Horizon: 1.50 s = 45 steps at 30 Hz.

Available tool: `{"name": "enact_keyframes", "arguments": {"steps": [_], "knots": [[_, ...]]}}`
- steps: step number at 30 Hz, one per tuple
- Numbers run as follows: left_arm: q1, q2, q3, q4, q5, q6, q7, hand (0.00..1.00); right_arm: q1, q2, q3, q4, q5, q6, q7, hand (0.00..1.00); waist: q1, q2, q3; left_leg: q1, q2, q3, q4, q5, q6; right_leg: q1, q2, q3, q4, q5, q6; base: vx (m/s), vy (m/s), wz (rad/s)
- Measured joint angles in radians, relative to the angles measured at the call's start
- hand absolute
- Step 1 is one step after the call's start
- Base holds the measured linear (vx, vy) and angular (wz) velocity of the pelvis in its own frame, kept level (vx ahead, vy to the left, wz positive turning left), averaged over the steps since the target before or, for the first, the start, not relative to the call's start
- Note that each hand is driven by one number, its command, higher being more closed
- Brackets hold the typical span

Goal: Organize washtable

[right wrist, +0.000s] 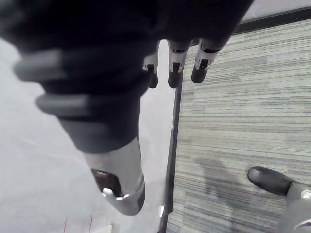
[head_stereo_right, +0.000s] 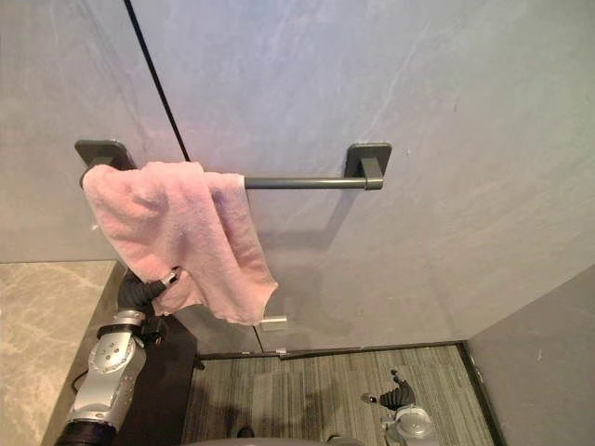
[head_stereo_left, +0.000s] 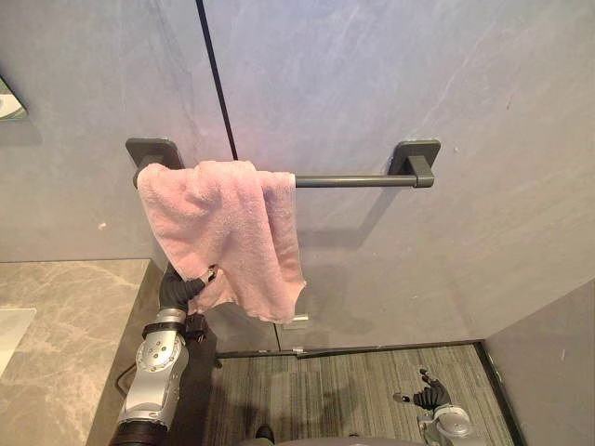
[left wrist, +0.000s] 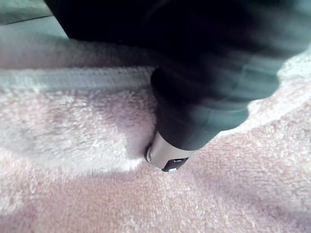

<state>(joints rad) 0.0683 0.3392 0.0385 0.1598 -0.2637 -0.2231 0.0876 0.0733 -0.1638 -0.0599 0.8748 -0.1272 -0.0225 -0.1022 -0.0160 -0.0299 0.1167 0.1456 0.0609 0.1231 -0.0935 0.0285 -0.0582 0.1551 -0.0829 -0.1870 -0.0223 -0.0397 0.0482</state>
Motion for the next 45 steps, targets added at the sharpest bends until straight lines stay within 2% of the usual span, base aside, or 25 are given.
{"name": "enact_keyframes", "arguments": {"steps": [3, 7, 10, 15, 23, 31, 38, 41, 45], "knots": [[0.0, 0.0, 0.002, -0.001, 0.0, 0.0, 0.0, 1.0, 0.005, -0.001, 0.0, -0.068, 0.001, 0.001, -0.001, 0.0, -0.002, 0.0, 0.0, 0.001, 0.0, 0.005, 0.0, 0.0, 0.0, -0.002, 0.0, 0.006, -0.001, 0.002, 0.001, -0.04, -0.002, -0.06], [0.0, 0.0, 0.003, -0.003, 0.0, 0.0, 0.001, 1.0, 0.005, -0.006, 0.015, -0.281, 0.008, -0.013, -0.001, 0.0, -0.005, 0.0, 0.0, 0.001, 0.0, 0.016, 0.0, 0.0, 0.0, -0.004, 0.0, 0.019, -0.009, 0.012, 0.003, -0.03, 0.001, -0.09], [0.001, 0.0, 0.003, -0.011, 0.001, 0.0, 0.001, 1.0, 0.005, -0.024, 0.064, -0.418, 0.007, -0.041, 0.003, 0.0, -0.008, 0.0, 0.0, 0.001, 0.0, 0.018, 0.0, 0.0, 0.0, -0.004, 0.0, 0.022, -0.014, 0.015, 0.004, -0.02, -0.002, -0.03], [0.014, -0.001, 0.0, -0.055, 0.014, -0.003, 0.005, 1.0, 0.035, -0.047, 0.14, -0.641, 0.01, -0.06, 0.041, 0.0, -0.006, 0.0, 0.0, 0.002, 0.002, 0.023, 0.0, -0.001, 0.0, -0.006, 0.001, 0.03, -0.014, 0.016, 0.004, -0.01, -0.005, -0.03], [0.026, -0.004, -0.011, -0.125, 0.022, -0.02, 0.004, 1.0, 0.033, -0.136, 0.277, -0.889, 0.156, -0.131, 0.129, 0.0, -0.002, 0.0, 0.0, 0.008, 0.002, 0.029, 0.0, -0.003, 0.003, -0.009, 0.001, 0.039, -0.002, 0.015, 0.005, -0.03, -0.004, -0.03], [0.026, -0.019, -0.048, -0.14, 0.021, -0.027, 0.004, 1.0, -0.072, -0.185, 0.407, -0.943, 0.284, -0.155, 0.188, 0.0, 0.006, -0.001, 0.0, 0.006, 0.002, 0.03, 0.0, -0.002, 0.003, -0.018, 0.001, 0.045, 0.007, 0.015, 0.005, -0.01, -0.001, -0.02], [0.024, -0.033, -0.076, -0.141, 0.019, -0.028, 0.004, 1.0, -0.162, -0.193, 0.506, -0.941, 0.285, -0.157, 0.193, 0.0, 0.016, 0.0, -0.001, -0.002, 0.002, 0.025, 0.0, -0.001, 0.004, -0.02, 0.001, 0.042, 0.01, 0.015, 0.006, 0.0, -0.004, 0.02], [0.023, -0.061, -0.076, -0.141, 0.019, -0.029, 0.004, 1.0, -0.176, -0.193, 0.51, -0.935, 0.283, -0.157, 0.187, 0.0, 0.029, 0.0, -0.001, -0.006, 0.001, 0.015, 0.0, 0.001, 0.006, -0.022, 0.001, 0.035, 0.017, 0.015, 0.006, -0.01, -0.008, 0.08], [0.024, -0.063, -0.076, -0.141, 0.017, -0.032, 0.005, 1.0, -0.22, -0.182, 0.511, -0.908, 0.281, -0.157, 0.165, 0.0, 0.031, 0.0, -0.001, -0.012, -0.001, 0.006, 0.0, 0.006, 0.008, -0.023, -0.001, 0.026, 0.018, 0.015, 0.006, -0.04, -0.008, 0.08]]}}
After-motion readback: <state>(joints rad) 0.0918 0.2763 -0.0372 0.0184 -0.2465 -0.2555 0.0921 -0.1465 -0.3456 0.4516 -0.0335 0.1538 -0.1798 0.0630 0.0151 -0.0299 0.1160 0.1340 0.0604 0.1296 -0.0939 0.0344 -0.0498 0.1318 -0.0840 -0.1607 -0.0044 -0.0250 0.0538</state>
